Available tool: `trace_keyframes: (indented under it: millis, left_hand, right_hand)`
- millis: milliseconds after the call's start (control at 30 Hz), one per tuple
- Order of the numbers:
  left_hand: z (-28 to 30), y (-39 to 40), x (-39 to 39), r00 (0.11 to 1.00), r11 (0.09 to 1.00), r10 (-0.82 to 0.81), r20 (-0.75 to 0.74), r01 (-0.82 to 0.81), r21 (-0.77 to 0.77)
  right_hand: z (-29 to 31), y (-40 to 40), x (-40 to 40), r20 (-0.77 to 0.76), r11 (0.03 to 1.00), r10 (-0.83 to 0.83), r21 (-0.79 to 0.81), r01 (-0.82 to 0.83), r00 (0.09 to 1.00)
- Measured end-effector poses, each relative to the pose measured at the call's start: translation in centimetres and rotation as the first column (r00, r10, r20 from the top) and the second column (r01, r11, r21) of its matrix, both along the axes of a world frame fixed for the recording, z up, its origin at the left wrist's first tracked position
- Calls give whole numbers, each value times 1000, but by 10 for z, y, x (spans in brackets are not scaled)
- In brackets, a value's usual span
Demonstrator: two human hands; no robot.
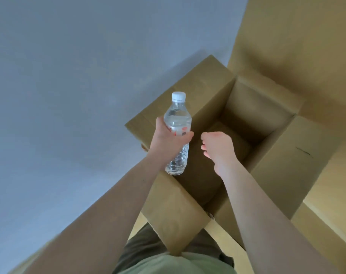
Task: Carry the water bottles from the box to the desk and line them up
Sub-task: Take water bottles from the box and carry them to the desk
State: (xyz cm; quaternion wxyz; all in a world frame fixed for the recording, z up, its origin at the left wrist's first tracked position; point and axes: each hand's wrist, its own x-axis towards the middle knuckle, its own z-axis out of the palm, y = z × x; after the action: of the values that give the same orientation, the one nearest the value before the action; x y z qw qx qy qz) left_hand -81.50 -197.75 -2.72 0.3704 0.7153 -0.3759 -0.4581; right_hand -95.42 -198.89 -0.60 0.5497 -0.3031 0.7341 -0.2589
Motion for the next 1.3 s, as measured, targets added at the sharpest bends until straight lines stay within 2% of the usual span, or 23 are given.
trace_keyframes:
  millis: [333, 567, 833, 1167, 1300]
  left_hand:
    - [13, 96, 66, 971, 970, 238, -2, -238, -51]
    - [7, 182, 111, 931, 930, 360, -58, -363, -55]
    - [-1, 311, 162, 871, 868, 484, -88, -490, -75]
    - [-2, 486, 217, 719, 714, 688, -103, -695, -85]
    - [-9, 556, 234, 607, 602, 789, -93, -795, -78]
  right_hand:
    - [6, 60, 77, 4, 926, 377, -2, -377, 926]
    - [-11, 117, 129, -16, 837, 547, -8, -547, 837]
    - [-7, 221, 203, -63, 710, 698, -70, -701, 713]
    - [-22, 365, 280, -87, 517, 847, -87, -851, 524]
    - [-32, 416, 309, -76, 401, 911, -69, -914, 405]
